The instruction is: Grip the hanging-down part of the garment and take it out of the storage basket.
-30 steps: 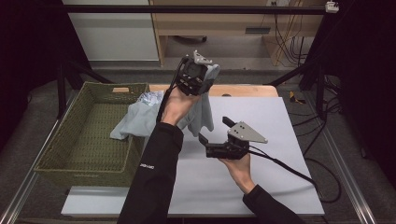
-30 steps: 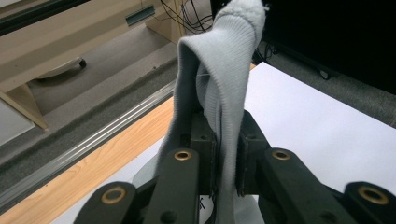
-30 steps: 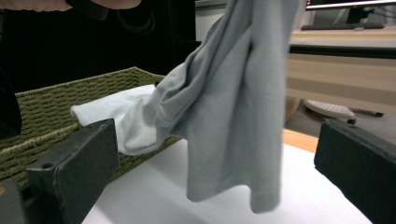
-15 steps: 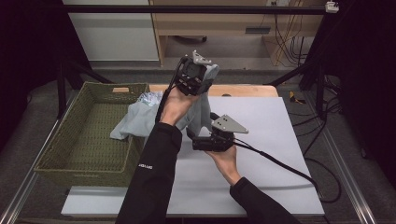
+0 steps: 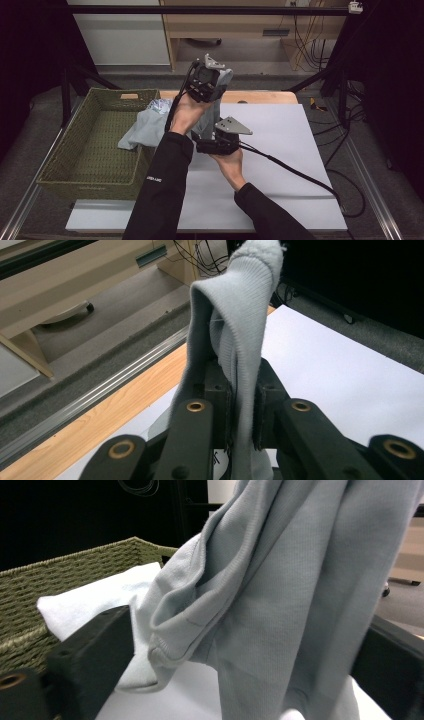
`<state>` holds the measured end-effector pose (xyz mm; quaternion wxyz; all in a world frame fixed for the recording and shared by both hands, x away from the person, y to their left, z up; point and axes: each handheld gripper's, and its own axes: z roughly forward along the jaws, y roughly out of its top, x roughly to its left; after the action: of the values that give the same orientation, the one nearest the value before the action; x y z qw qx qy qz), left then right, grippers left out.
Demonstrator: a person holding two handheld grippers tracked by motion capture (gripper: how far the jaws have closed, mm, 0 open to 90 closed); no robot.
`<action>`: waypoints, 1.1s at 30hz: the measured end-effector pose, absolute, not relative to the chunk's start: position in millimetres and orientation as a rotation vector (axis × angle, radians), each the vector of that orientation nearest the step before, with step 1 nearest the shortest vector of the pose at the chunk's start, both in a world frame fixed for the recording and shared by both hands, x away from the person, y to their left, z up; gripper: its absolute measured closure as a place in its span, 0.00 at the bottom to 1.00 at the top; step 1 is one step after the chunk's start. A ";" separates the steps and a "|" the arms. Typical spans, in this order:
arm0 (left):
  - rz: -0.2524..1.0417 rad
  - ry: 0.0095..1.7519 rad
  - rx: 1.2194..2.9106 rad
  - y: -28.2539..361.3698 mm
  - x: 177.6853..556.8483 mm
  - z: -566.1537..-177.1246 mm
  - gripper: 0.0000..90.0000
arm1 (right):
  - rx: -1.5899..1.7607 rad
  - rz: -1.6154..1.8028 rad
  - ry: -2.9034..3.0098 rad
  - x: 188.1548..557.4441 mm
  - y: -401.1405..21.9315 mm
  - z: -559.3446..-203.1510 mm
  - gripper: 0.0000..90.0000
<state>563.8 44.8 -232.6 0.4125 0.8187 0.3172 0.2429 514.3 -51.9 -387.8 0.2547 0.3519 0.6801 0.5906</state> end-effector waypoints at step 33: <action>0.640 0.773 2.073 45.8 556.3 -224.9 0.89 | 0.868 1.558 1.926 494.1 -97.4 -379.6 0.92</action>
<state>556.3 45.8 -224.9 0.4073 0.8220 0.3064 0.2540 494.1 -97.4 -379.6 0.2552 0.3196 0.7095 0.5739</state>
